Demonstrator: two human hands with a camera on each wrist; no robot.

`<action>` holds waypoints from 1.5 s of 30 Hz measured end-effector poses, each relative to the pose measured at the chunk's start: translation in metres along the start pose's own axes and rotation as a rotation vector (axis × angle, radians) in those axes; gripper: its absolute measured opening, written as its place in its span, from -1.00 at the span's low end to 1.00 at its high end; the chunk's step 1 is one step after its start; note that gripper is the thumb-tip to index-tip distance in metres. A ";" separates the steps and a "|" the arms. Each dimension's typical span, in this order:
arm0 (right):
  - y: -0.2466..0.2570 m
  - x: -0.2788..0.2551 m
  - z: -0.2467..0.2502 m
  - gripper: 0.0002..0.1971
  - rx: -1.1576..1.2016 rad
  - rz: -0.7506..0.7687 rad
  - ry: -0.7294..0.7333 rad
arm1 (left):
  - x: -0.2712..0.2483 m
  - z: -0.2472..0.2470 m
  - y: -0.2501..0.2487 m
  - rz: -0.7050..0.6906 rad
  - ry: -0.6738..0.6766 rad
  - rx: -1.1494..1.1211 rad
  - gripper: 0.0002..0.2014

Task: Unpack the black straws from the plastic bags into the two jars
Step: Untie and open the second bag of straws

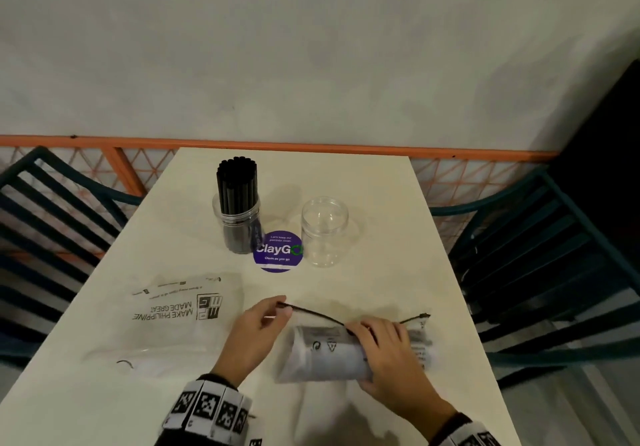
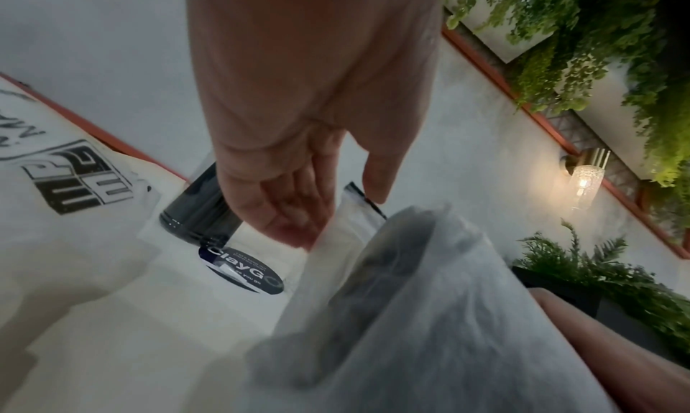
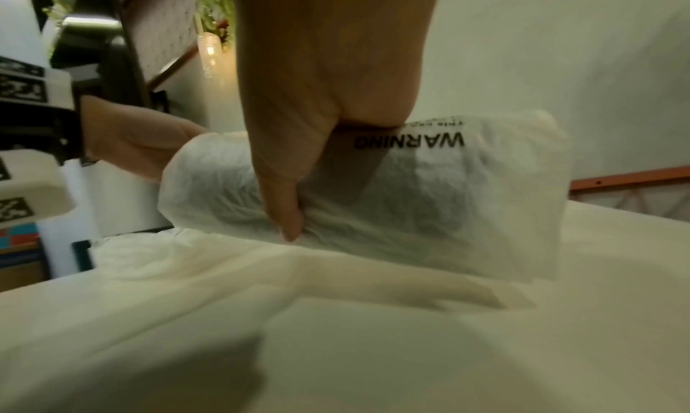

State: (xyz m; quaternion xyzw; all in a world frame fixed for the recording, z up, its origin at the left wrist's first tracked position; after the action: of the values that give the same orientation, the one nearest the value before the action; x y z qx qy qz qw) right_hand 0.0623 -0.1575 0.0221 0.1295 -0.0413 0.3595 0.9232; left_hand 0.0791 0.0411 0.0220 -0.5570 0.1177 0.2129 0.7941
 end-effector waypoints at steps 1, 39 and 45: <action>0.002 -0.001 -0.004 -0.32 0.004 0.016 0.017 | -0.002 0.000 0.000 -0.022 -0.007 0.003 -0.88; -0.047 0.010 0.097 -0.89 1.040 -0.447 -0.622 | -0.054 -0.049 -0.151 -0.680 0.043 0.308 -0.68; -0.035 0.010 0.109 -0.91 0.799 -0.372 -0.621 | -0.053 -0.053 -0.155 -0.670 0.063 0.295 -0.87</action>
State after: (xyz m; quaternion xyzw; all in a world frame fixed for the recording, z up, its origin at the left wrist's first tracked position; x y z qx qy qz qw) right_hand 0.0953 -0.2051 0.1212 0.5759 -0.1487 0.1226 0.7945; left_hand 0.1079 -0.0637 0.1547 -0.4503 -0.0176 -0.0955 0.8876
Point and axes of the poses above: each hand's wrist, its own x-axis towards the middle knuckle, its own z-axis out of the back of the hand, y = z × x, the point moved 9 cm from there along x, towards the middle knuckle, and after that the axes turned 13 degrees about z, right-handed, at the moved point
